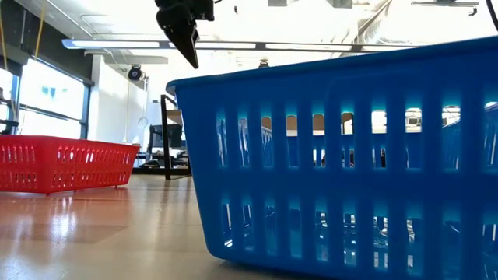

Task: Stack baskets on shelf by color
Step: Stack the bottom black bin on top of the other black bin on the shelf

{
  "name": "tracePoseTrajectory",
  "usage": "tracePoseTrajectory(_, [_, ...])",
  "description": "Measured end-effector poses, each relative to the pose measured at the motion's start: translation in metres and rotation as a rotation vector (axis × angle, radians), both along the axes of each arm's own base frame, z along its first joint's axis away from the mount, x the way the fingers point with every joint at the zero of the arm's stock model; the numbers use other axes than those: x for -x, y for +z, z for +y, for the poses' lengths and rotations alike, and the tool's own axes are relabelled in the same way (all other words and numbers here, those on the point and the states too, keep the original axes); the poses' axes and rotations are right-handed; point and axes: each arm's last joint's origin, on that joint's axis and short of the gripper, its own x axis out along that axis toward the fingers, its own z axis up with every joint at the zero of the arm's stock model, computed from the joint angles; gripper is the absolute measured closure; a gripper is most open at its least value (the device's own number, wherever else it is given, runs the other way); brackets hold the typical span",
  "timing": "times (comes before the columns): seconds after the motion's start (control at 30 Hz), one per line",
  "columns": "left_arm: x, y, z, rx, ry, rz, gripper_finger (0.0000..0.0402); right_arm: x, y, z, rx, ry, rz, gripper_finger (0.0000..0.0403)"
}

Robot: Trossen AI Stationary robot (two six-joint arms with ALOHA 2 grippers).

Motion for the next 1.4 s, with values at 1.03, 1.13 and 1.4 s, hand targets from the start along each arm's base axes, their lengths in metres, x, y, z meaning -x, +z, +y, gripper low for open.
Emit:
tracePoseTrajectory(1.03, [-0.018,0.007,-0.081,0.16,-0.084,-0.019,0.0245,0.024,-0.117,0.117,-0.138,0.102,0.466,0.0324])
tracePoseTrajectory(1.13, [-0.019,0.007,-0.085,0.167,-0.083,-0.023,0.0245,0.031,-0.127,0.126,-0.143,0.119,0.516,0.0324])
tracePoseTrajectory(1.4, [-0.021,0.008,-0.097,0.181,-0.086,-0.031,0.0245,0.062,-0.148,0.137,-0.139,0.099,0.605,0.0324])
